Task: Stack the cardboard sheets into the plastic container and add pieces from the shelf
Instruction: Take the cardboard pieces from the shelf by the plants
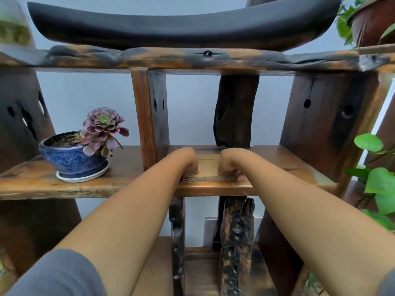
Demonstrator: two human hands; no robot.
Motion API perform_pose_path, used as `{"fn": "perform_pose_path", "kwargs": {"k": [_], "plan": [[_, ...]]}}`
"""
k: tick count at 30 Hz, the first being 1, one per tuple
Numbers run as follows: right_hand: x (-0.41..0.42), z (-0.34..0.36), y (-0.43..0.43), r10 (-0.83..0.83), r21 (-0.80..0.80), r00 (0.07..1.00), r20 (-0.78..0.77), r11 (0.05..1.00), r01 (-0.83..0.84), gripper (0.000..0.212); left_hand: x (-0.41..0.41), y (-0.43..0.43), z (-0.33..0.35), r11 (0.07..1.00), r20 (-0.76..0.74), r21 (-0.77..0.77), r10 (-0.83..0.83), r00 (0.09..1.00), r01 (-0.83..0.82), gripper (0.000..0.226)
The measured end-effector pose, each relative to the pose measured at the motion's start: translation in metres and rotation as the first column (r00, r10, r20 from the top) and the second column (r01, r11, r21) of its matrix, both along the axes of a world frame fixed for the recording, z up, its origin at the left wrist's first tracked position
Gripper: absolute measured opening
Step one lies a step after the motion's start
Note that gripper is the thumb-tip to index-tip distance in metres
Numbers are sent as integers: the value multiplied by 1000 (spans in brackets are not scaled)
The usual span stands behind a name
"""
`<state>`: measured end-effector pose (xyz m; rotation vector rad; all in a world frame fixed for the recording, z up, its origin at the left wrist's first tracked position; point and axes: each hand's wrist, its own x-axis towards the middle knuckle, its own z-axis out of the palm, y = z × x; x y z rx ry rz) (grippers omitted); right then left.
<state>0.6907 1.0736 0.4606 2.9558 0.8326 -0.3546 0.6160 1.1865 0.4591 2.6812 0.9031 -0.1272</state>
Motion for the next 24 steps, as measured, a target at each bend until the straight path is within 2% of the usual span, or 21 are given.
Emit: {"fn": "perform_pose_path", "kwargs": {"k": [2, 4, 7, 12, 16, 20, 24], "plan": [[1, -3, -2, 2, 28, 1000, 3, 1000, -2, 34, -1, 3, -1, 998, -13, -47, 29, 1000, -29, 54], [1, -7, -4, -12, 121, 1000, -3, 993, 12, 47, -4, 6, -5, 995, 0, -86, 58, 998, -58, 60], [0, -14, -9, -30, 259, 999, -17, 965, 33, 64, -8, 4, -11, 992, 90, -109, 71, 993, -61, 68], [-9, -21, -20, -59, 370, 998, -14, 927, 60, 64, -22, -6, -29, 989, 334, -121, 124, 934, -88, 56], [-28, -31, -37, -121, 465, 993, -3, 879, 108, 73, -39, -22, -40, 987, 420, -126, 142, 896, -98, 57], [-53, -45, -63, -171, 550, 985, -21, 821, 154, 70, -62, -43, -51, 993, 485, -89, 107, 868, -73, 57], [-81, -68, -98, -194, 619, 979, -68, 761, 194, 44, -88, -70, -73, 997, 543, -76, 42, 839, -1, 47]]}}
